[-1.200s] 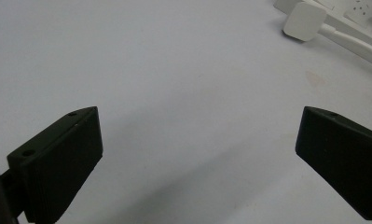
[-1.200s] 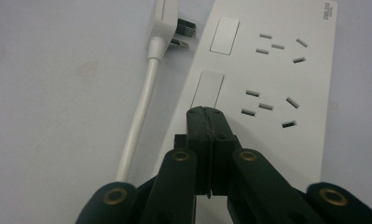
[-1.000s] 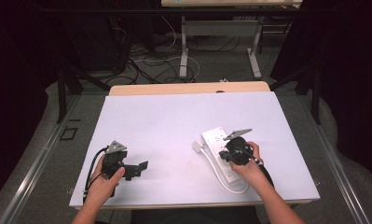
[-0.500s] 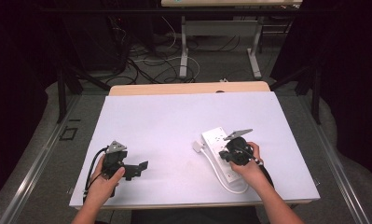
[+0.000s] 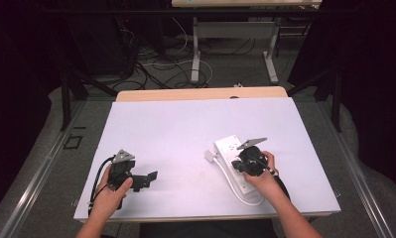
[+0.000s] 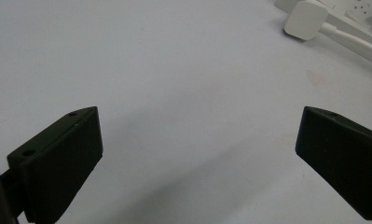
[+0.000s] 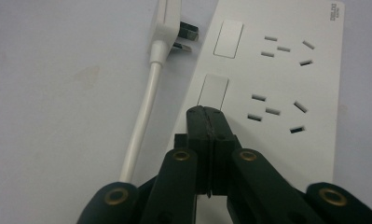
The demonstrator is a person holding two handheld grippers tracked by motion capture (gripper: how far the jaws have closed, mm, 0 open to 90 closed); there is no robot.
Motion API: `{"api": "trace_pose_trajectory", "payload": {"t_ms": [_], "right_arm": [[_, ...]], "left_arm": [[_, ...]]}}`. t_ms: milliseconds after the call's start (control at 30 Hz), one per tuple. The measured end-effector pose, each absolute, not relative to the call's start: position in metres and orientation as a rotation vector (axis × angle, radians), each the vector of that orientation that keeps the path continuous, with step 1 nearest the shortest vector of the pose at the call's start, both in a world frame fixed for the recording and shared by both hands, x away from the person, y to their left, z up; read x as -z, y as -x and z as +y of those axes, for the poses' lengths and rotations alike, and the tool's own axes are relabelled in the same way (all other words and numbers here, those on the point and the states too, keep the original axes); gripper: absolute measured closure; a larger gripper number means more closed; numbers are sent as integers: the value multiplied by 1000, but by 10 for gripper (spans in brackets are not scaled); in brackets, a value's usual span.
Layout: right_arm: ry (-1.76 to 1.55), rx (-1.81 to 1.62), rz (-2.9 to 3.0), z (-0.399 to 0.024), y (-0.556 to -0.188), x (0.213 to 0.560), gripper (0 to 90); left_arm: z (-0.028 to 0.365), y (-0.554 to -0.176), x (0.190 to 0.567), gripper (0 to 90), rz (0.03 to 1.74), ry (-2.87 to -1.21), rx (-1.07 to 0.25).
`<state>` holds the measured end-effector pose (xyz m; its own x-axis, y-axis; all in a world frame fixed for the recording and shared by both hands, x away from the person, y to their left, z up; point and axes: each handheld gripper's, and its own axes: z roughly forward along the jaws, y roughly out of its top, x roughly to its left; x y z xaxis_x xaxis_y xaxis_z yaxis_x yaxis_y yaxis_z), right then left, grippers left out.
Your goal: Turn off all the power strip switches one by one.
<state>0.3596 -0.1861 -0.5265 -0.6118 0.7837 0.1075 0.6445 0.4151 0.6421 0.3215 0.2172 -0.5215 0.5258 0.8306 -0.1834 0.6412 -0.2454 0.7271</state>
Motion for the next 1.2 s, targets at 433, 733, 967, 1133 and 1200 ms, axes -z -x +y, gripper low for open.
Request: {"api": "trace_pose_trajectory", "payload": {"t_ms": [433, 733, 967, 1133, 1200], "right_arm": [[-1267, -953, 2463, -184, -360, 525, 900], [-1270, -974, 2449, -183, -363, 520, 900], [-1224, -974, 2466, -180, -368, 515, 900], [-1244, -976, 2458, -177, -373, 513, 900], [-1251, -961, 2452, -175, -376, 513, 900]], "left_arm": [[217, -322, 522, 6, 1199, -1983, -305], [217, -322, 522, 6, 1199, -1985, -303], [218, -322, 522, 6, 1192, -1989, -308], [218, -322, 522, 6, 1192, -1990, -308], [218, -322, 522, 6, 1190, -1989, -308]]}}
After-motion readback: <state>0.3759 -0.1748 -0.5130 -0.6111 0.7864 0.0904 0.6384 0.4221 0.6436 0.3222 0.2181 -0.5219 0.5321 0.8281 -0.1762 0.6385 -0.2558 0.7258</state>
